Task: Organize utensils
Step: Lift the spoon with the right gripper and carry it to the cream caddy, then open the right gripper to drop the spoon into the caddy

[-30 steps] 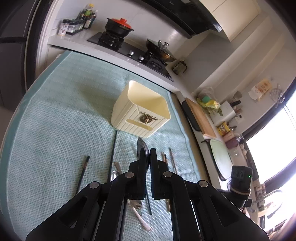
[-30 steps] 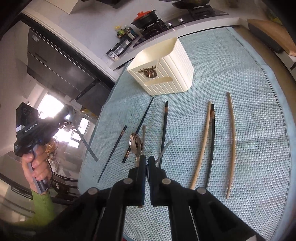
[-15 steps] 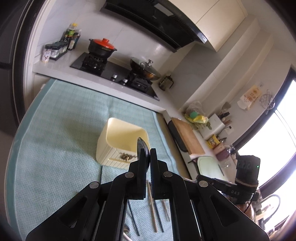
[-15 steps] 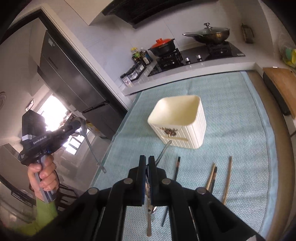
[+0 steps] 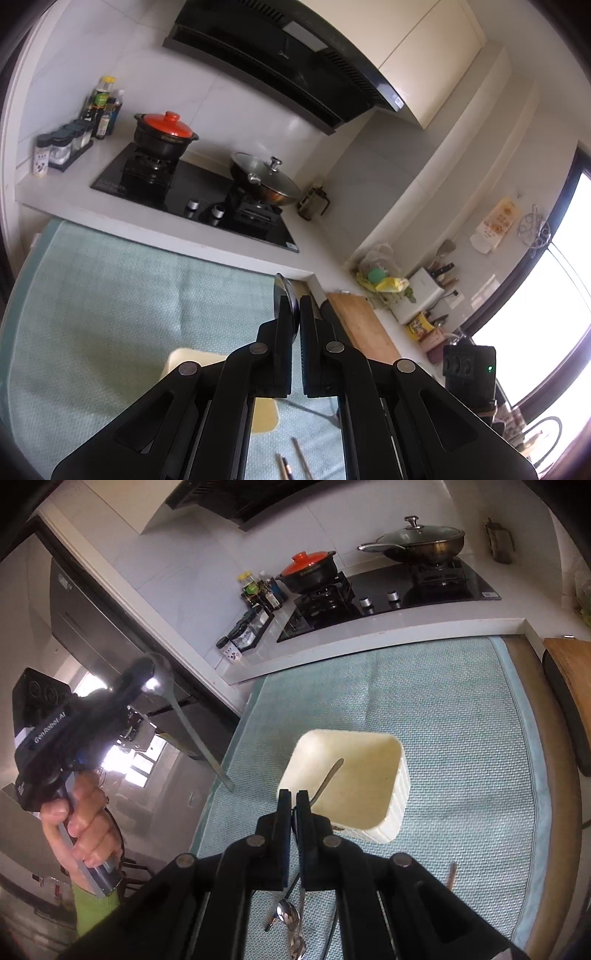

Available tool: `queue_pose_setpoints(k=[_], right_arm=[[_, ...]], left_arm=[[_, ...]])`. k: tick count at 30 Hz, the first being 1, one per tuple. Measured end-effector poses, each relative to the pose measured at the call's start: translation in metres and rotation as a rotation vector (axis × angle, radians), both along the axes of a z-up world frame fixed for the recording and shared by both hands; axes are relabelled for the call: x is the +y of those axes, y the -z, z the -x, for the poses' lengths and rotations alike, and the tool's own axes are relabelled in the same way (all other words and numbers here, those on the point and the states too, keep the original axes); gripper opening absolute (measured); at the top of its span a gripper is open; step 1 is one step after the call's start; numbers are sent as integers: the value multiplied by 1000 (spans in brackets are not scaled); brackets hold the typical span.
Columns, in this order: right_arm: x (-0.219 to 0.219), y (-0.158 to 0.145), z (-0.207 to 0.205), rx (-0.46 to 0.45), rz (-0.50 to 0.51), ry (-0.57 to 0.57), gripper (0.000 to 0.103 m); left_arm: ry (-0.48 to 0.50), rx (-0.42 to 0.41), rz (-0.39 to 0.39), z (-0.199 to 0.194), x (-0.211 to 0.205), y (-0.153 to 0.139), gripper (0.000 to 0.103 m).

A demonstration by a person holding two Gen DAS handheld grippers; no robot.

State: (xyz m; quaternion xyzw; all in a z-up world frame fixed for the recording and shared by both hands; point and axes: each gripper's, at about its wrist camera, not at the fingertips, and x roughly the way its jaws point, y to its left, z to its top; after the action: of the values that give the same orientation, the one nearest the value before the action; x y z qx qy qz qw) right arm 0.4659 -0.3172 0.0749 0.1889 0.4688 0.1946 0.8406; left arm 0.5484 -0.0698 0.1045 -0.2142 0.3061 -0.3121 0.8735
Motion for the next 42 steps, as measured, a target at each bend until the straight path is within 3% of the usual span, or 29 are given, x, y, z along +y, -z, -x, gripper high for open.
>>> queue_pose_setpoints(k=[5, 14, 20, 24, 26, 28, 29, 31, 34, 37, 42], right_arm=[[5, 34, -37, 74, 23, 19, 3], [7, 97, -75, 175, 50, 36, 3], [7, 119, -90, 184, 76, 61, 6], [4, 118, -99, 159, 92, 98, 6], [2, 113, -100, 139, 103, 116, 7], [0, 105, -95, 109, 131, 128, 9], [-1, 99, -91, 93, 139, 129, 20], [-1, 86, -79, 55, 154, 126, 34], [2, 60, -52, -30, 212, 111, 39], [9, 29, -11, -132, 272, 108, 64], [13, -21, 76, -280, 322, 111, 75]], left_arm=[[-9, 21, -10, -31, -20, 40, 1], [-46, 162, -80, -57, -32, 133, 1], [-66, 203, -144, -61, -33, 157, 2], [-97, 220, -161, -66, -26, 160, 6], [-110, 203, -166, -61, -20, 152, 14], [-126, 167, -162, -50, -12, 138, 38], [-140, 143, -162, -42, -7, 129, 46], [-182, 88, -156, -25, 6, 110, 73], [-251, 8, -113, 11, 31, 83, 91], [-336, -66, -80, 55, 58, 63, 99], [-385, -186, -177, 138, 88, 45, 100]])
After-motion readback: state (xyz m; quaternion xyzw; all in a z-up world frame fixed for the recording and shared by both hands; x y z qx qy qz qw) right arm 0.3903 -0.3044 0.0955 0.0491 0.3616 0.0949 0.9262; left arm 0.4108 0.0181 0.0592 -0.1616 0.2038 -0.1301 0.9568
